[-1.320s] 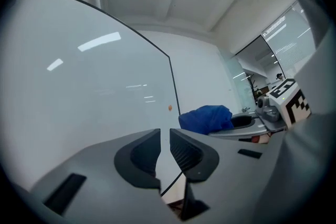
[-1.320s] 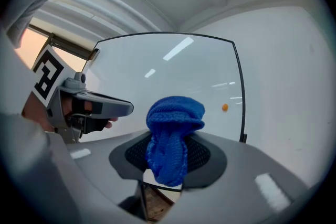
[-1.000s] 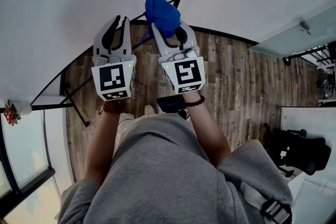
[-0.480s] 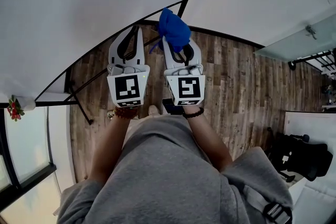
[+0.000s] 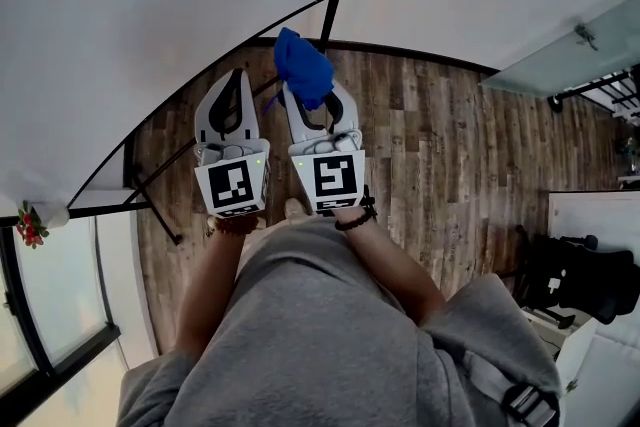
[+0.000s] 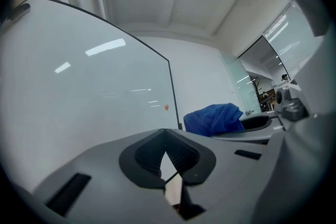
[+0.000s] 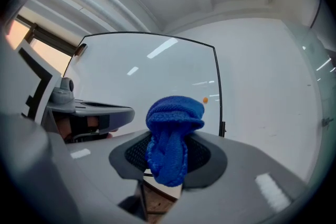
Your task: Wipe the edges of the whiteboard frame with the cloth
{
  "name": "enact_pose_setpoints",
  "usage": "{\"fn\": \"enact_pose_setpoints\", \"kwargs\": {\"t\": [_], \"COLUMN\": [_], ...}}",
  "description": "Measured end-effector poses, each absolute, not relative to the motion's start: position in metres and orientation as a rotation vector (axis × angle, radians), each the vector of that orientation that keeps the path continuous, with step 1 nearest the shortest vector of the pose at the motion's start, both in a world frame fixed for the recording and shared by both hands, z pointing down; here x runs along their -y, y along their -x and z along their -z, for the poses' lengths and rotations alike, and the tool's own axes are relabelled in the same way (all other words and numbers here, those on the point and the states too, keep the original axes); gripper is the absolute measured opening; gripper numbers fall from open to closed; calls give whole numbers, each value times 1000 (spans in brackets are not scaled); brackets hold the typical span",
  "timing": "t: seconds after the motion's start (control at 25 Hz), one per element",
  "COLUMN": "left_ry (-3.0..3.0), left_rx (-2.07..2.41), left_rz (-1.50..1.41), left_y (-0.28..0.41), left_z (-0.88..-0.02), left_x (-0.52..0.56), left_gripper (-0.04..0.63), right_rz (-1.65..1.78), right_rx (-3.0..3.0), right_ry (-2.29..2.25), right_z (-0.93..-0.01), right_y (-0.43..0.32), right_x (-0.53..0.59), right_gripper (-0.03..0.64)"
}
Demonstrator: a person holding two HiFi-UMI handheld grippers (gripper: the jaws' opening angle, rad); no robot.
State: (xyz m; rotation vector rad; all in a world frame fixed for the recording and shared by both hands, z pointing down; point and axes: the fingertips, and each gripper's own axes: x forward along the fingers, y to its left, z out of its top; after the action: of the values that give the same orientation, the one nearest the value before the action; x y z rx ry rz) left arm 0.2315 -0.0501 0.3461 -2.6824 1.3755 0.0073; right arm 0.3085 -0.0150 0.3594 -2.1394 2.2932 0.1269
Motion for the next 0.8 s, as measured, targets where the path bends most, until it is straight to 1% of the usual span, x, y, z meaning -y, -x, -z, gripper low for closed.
{"fn": "enact_pose_setpoints", "kwargs": {"t": [0.28, 0.64, 0.8], "left_ry": [2692, 2714, 2722], "left_rx": [-1384, -1383, -1374], "left_rz": [13, 59, 62], "left_y": [-227, -225, -224], "left_z": [-361, -382, -385], "left_x": [40, 29, 27], "left_gripper": [9, 9, 9], "right_rz": [-104, -59, -101], "right_rx": [-2375, -2374, -2378], "right_ry": [2042, 2014, 1962], "right_z": [-367, -376, -372], "right_y": [-287, -294, -294], "right_x": [7, 1, -5], "right_gripper": [149, 149, 147]}}
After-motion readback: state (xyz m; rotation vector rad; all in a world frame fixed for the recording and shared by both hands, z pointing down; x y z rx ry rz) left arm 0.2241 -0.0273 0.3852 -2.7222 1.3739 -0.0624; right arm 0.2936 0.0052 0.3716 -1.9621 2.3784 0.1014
